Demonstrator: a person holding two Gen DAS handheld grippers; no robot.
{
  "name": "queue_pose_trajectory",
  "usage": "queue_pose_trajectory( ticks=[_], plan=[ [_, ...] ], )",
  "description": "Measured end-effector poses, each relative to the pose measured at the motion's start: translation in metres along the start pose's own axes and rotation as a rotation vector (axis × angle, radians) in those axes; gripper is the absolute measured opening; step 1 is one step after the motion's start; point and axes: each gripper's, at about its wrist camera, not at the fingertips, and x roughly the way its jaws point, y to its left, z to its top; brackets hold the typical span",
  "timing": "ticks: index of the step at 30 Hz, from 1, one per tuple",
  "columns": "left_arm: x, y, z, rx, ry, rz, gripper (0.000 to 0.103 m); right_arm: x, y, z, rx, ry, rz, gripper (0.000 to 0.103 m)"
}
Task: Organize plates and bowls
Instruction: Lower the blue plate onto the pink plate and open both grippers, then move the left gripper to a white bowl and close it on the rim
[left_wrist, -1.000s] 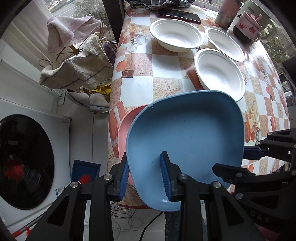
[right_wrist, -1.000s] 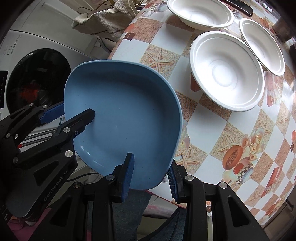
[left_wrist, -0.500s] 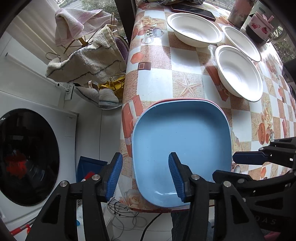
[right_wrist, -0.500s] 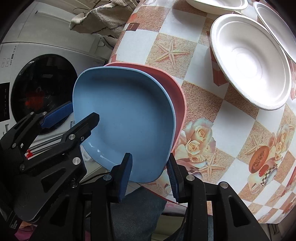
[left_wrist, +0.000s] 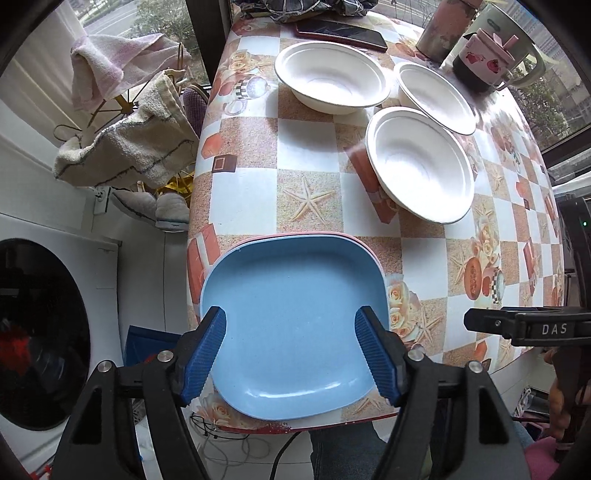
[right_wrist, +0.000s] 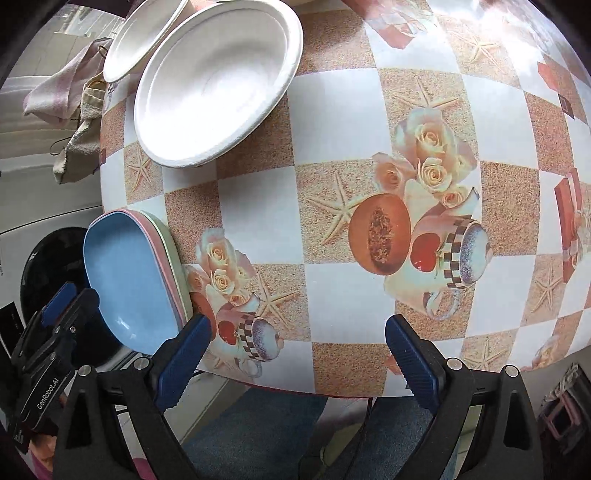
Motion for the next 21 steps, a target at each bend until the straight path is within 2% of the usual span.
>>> queue_pose_trajectory(
  ticks=[4, 5, 7, 14, 18, 21],
  plan=[
    [-0.006, -0.021, 0.024, 0.020, -0.028, -0.059, 0.079, -0.010, -0.015, 0.006, 0.041, -0.037, -0.017, 0.096],
    [-0.007, -0.026, 0.031, 0.018, -0.033, -0.065, 0.079, -0.015, -0.016, 0.009, 0.041, -0.051, -0.023, 0.102],
    [-0.006, -0.033, 0.044, 0.017, -0.038, -0.065, 0.079, -0.024, -0.017, 0.015, 0.035, -0.085, -0.035, 0.102],
    [0.021, -0.044, 0.087, 0.001, -0.020, 0.021, 0.079, -0.055, -0.016, 0.061, -0.019, -0.165, -0.080, 0.102],
    [0.041, -0.043, 0.106, -0.014, 0.008, 0.051, 0.079, -0.059, -0.014, 0.088, -0.044, -0.172, -0.082, 0.102],
    [0.056, -0.044, 0.116, -0.009, 0.028, 0.075, 0.079, -0.046, -0.009, 0.104, -0.051, -0.156, -0.081, 0.102]
  ],
)
